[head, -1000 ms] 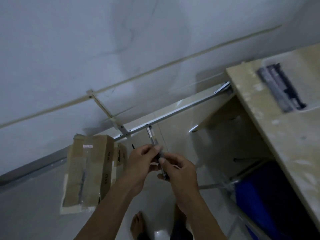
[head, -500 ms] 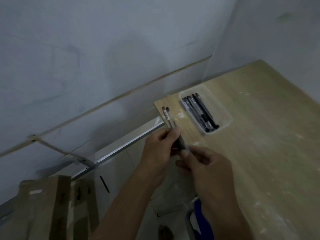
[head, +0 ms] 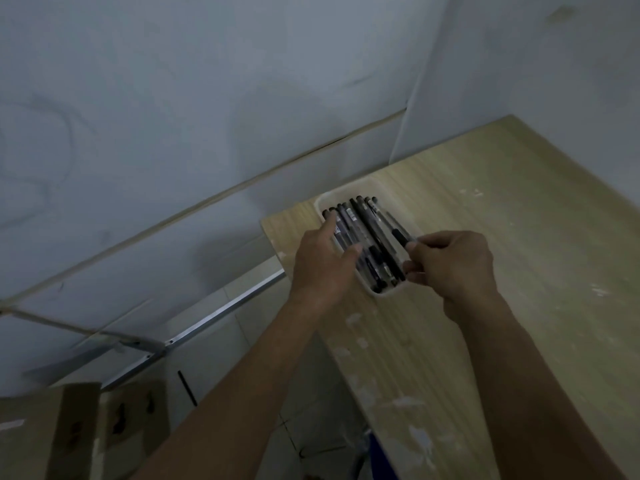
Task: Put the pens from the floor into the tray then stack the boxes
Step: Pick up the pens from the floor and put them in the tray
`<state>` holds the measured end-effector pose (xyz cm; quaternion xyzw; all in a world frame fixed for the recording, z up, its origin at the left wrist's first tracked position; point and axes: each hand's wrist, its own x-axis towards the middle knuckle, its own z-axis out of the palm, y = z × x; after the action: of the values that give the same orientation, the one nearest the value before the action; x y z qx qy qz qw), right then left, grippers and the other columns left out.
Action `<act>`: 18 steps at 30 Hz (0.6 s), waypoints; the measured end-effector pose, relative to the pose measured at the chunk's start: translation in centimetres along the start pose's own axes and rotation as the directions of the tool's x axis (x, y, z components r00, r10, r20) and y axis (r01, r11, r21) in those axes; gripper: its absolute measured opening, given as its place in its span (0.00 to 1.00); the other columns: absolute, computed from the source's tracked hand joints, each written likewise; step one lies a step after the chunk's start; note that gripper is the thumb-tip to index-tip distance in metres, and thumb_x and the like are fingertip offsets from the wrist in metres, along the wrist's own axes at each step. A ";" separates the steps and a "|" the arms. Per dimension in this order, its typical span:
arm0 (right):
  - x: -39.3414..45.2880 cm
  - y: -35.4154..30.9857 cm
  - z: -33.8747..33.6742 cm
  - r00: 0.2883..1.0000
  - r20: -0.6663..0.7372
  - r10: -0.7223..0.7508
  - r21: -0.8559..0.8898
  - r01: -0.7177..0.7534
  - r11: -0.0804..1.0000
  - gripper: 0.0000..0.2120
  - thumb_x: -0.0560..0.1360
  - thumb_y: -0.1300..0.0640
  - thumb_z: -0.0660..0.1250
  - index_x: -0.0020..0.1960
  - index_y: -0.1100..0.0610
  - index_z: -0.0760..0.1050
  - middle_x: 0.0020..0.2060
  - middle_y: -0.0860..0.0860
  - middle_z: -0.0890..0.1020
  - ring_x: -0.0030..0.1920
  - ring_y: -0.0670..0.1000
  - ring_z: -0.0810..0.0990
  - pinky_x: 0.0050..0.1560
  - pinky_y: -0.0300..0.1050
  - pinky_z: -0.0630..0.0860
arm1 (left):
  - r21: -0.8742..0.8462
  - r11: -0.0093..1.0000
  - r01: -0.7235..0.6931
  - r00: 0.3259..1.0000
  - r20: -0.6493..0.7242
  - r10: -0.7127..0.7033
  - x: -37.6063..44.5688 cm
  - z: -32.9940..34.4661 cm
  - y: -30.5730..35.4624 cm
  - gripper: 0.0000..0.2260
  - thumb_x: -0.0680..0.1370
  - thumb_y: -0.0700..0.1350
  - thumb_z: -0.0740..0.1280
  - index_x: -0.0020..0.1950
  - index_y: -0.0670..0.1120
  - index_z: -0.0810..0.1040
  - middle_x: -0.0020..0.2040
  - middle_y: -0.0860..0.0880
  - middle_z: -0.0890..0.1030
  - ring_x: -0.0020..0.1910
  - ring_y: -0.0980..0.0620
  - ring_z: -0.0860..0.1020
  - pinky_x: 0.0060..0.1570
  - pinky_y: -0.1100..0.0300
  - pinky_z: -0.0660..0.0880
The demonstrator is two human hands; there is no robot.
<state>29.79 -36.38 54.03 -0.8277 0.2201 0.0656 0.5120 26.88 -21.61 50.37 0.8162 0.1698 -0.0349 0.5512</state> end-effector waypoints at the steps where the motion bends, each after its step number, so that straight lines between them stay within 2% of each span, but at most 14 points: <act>1: 0.5 0.1 0.2 1.000 -0.002 -0.018 -0.056 0.018 0.998 0.02 0.72 0.61 0.72 0.43 0.60 0.80 0.32 0.58 0.82 0.32 0.54 0.83 0.40 0.55 0.83 | 0.006 1.000 -0.006 1.000 -0.004 0.006 0.1 0.2 -0.1 0.30 0.78 0.49 0.65 0.77 0.55 0.57 0.69 0.47 0.68 0.62 0.47 0.73 0.60 0.54 0.71; 3: 1.0 0.2 0.6 0.996 0.000 -0.090 -0.228 0.087 0.970 0.04 0.72 0.56 0.72 0.43 0.57 0.81 0.36 0.57 0.84 0.38 0.56 0.84 0.43 0.55 0.82 | -0.009 1.000 -0.012 1.000 -0.019 0.012 0.2 0.5 -0.3 0.30 0.77 0.46 0.66 0.77 0.55 0.57 0.64 0.49 0.69 0.52 0.53 0.76 0.53 0.59 0.70; 6: 1.2 0.1 1.0 0.986 0.023 -0.166 -0.515 0.154 0.843 0.11 0.73 0.52 0.69 0.52 0.55 0.81 0.45 0.56 0.84 0.44 0.57 0.82 0.43 0.47 0.78 | -0.019 1.000 -0.015 0.999 -0.028 0.014 0.2 0.5 -0.6 0.31 0.77 0.45 0.67 0.77 0.54 0.57 0.58 0.54 0.68 0.41 0.60 0.75 0.45 0.66 0.68; 8: 1.1 0.3 1.1 0.976 0.024 -0.214 -0.594 0.186 0.783 0.10 0.74 0.56 0.67 0.53 0.57 0.80 0.48 0.57 0.83 0.45 0.57 0.80 0.41 0.44 0.73 | -0.017 1.000 -0.011 1.000 -0.028 0.010 0.2 0.4 -0.7 0.31 0.77 0.45 0.67 0.77 0.54 0.57 0.57 0.55 0.67 0.41 0.59 0.75 0.40 0.72 0.65; 10: 0.6 0.7 1.4 0.954 0.029 -0.297 -0.625 0.249 0.739 0.08 0.75 0.59 0.65 0.51 0.60 0.79 0.47 0.58 0.83 0.39 0.56 0.76 0.39 0.44 0.70 | -0.010 1.000 -0.008 1.000 -0.027 0.008 0.2 0.4 -0.6 0.31 0.77 0.46 0.67 0.77 0.54 0.57 0.57 0.55 0.67 0.43 0.59 0.75 0.38 0.74 0.63; 12: 0.1 1.2 1.8 0.923 0.035 -0.383 -0.655 0.310 0.689 0.07 0.76 0.61 0.64 0.51 0.61 0.79 0.46 0.58 0.83 0.38 0.56 0.76 0.38 0.45 0.70 | -0.006 1.000 -0.009 1.000 -0.027 0.009 0.1 0.4 -0.6 0.31 0.77 0.46 0.67 0.77 0.54 0.56 0.57 0.55 0.67 0.44 0.59 0.75 0.39 0.73 0.64; 14: -0.3 1.8 2.1 0.899 0.047 -0.435 -0.680 0.348 0.645 0.08 0.76 0.61 0.63 0.52 0.60 0.79 0.46 0.57 0.82 0.39 0.55 0.74 0.36 0.43 0.68 | -0.004 1.000 -0.011 1.000 -0.022 0.011 0.0 0.4 -0.6 0.31 0.77 0.47 0.67 0.77 0.54 0.56 0.58 0.54 0.67 0.45 0.58 0.75 0.45 0.67 0.67; 16: -0.7 2.2 2.5 0.888 0.079 -0.453 -0.695 0.374 0.613 0.08 0.77 0.61 0.62 0.52 0.60 0.79 0.48 0.57 0.81 0.43 0.55 0.75 0.36 0.44 0.66 | -0.004 1.000 -0.010 1.000 -0.013 0.010 0.0 0.4 -0.6 0.31 0.77 0.47 0.66 0.77 0.54 0.56 0.62 0.52 0.68 0.47 0.57 0.74 0.47 0.64 0.67; 18: -1.1 2.6 3.0 0.877 0.122 -0.466 -0.741 0.392 0.545 0.08 0.76 0.61 0.63 0.54 0.60 0.76 0.55 0.58 0.79 0.53 0.59 0.73 0.41 0.48 0.66 | -0.004 1.000 -0.013 1.000 -0.005 0.013 0.0 0.3 -0.6 0.31 0.77 0.48 0.66 0.77 0.54 0.55 0.65 0.51 0.68 0.49 0.56 0.75 0.46 0.65 0.68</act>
<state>28.02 -34.44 50.91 -0.9930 -0.0131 -0.0144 0.1166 26.71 -21.70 49.70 0.8164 0.1659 -0.0288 0.5524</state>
